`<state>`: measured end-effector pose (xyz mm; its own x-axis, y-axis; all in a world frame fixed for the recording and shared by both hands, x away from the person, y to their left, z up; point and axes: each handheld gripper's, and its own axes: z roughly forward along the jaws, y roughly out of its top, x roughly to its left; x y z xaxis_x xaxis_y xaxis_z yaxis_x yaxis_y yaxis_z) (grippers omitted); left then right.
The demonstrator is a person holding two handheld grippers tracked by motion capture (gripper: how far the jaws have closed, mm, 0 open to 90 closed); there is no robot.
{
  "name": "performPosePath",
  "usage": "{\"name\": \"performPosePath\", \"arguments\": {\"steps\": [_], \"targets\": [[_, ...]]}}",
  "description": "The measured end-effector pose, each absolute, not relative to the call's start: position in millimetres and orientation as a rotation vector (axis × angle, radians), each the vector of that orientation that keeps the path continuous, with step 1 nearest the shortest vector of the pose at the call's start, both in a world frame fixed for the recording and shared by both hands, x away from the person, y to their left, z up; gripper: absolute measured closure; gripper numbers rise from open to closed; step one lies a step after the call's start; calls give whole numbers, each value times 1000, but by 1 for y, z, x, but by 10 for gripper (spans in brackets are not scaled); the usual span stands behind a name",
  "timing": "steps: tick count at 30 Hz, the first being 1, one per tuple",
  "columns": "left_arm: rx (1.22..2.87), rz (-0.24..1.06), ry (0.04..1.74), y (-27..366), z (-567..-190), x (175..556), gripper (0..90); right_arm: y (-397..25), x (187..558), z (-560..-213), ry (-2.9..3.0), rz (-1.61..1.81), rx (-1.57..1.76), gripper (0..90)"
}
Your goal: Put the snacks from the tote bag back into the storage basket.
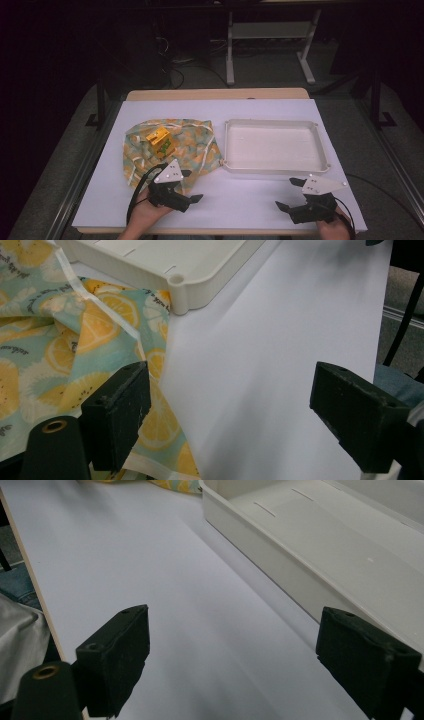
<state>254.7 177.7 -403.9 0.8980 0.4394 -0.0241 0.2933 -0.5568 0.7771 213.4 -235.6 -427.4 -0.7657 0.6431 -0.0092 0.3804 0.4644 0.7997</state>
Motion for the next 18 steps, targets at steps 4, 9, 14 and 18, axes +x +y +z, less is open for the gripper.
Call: {"name": "performPosePath", "arguments": {"steps": [4, 9, 14, 18], "targets": [[2189, 215, 529, 178, -403, 256, 162, -235, 213, -427, 2410, 1199, 871, 134], [2182, 211, 533, 181, -401, 258, 186, -235, 213, -427, 2411, 1195, 859, 134], [2196, 221, 533, 183, -398, 258, 192, -235, 213, -427, 2413, 1194, 864, 135], [2202, 235, 555, 187, -397, 260, 180, -235, 213, -427, 2415, 1194, 855, 134]]}}
